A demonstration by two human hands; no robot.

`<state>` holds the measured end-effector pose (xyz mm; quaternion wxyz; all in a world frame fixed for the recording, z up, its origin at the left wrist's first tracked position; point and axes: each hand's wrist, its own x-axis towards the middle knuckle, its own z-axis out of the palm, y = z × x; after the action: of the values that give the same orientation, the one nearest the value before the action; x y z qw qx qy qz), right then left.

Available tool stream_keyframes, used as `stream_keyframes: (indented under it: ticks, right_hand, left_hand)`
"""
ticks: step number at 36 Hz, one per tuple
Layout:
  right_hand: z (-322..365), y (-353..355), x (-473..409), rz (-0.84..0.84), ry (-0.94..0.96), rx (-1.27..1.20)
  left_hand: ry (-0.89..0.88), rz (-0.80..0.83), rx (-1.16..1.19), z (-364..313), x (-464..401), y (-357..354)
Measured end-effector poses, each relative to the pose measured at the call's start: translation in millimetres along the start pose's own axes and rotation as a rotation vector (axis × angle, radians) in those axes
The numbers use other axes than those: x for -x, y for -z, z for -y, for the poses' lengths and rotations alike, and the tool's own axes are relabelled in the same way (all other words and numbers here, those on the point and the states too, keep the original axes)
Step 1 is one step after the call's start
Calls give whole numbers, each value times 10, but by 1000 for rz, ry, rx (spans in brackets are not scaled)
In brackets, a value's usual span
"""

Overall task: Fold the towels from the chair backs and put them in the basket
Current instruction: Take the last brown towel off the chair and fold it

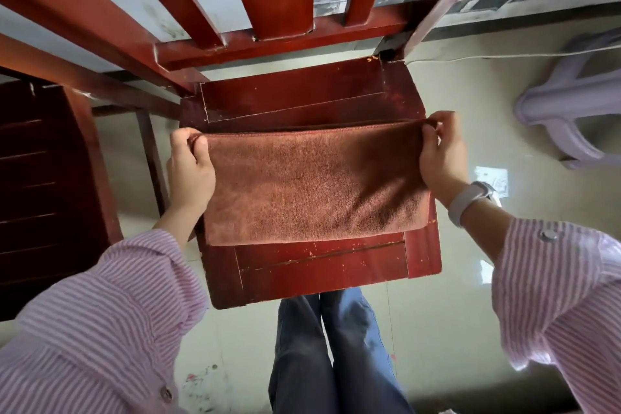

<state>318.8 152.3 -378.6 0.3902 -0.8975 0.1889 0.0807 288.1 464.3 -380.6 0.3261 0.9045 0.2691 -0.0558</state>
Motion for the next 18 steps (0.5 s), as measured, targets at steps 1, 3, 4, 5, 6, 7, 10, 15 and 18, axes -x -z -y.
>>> stream_keyframes:
  ticks: [1,3,4,5,6,7,10,15,18]
  right_hand:
    - [-11,-17,-25,2,-13,4]
    - [-38,-51,-74,6,-38,11]
    - [-53,-66,-98,8,-49,18]
    - [-66,-81,-121,8,-58,30]
    - [-79,-93,-140,7,-64,52]
    - [-93,-102,-159,6,-67,82]
    - [-125,-128,-208,9,-74,162]
    - [-110,-132,-234,-29,-63,201]
    - [-94,-100,-257,-20,-157,154]
  left_hand:
    - [-3,-2,-13,16,-18,-16]
    - [-7,-16,-38,39,-45,-43]
    - [-6,-24,-50,41,-54,-54]
    - [-7,-34,-62,39,-63,-63]
    - [-8,-44,-74,42,-72,-71]
    - [-10,-50,-90,46,-78,-77]
    - [-12,-57,-129,80,-105,-102]
    - [55,-77,-148,77,-163,-105]
    - [135,-75,-77,82,-214,-75]
